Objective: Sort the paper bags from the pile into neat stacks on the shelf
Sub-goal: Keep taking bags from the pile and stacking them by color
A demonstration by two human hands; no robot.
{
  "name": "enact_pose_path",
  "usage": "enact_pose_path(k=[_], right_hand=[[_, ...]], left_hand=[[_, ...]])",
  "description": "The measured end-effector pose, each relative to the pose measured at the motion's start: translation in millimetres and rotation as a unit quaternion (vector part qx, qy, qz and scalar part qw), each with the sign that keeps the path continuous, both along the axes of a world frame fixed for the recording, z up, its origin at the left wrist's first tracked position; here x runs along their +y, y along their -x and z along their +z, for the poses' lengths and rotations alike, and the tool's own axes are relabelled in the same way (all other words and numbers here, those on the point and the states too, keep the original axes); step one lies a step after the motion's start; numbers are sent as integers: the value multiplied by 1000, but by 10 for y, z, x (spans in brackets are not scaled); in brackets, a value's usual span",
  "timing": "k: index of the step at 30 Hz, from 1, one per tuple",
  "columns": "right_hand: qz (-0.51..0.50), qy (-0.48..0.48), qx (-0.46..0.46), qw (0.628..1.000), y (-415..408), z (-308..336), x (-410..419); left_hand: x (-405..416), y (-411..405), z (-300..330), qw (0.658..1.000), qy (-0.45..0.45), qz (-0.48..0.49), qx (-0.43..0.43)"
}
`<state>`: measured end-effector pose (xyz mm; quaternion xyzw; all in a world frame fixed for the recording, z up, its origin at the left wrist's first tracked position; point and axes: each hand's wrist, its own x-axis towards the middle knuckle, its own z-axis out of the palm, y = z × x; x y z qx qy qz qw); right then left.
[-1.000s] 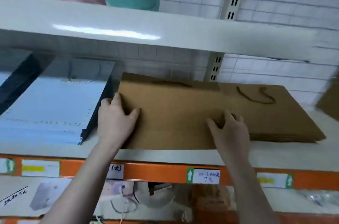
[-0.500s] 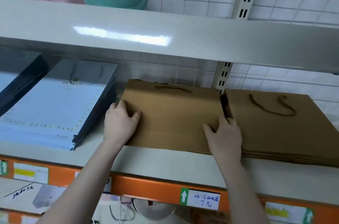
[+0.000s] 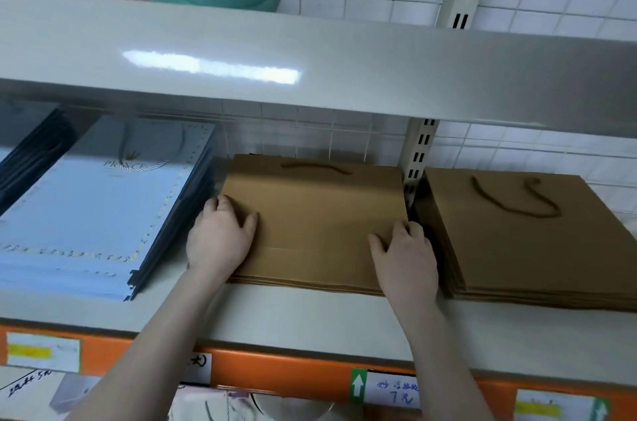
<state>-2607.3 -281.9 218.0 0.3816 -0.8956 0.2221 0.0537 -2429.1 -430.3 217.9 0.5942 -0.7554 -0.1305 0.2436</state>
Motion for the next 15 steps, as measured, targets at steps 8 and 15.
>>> enact_pose_path(k=[8,15], right_hand=[[1,-18,-5,1000,25,23,-37],[-6,28,51,998,-112,100,89]], left_hand=[[-24,-15,92,998,-20,-22,-47],[180,-72,242,995,55,-23,-86]])
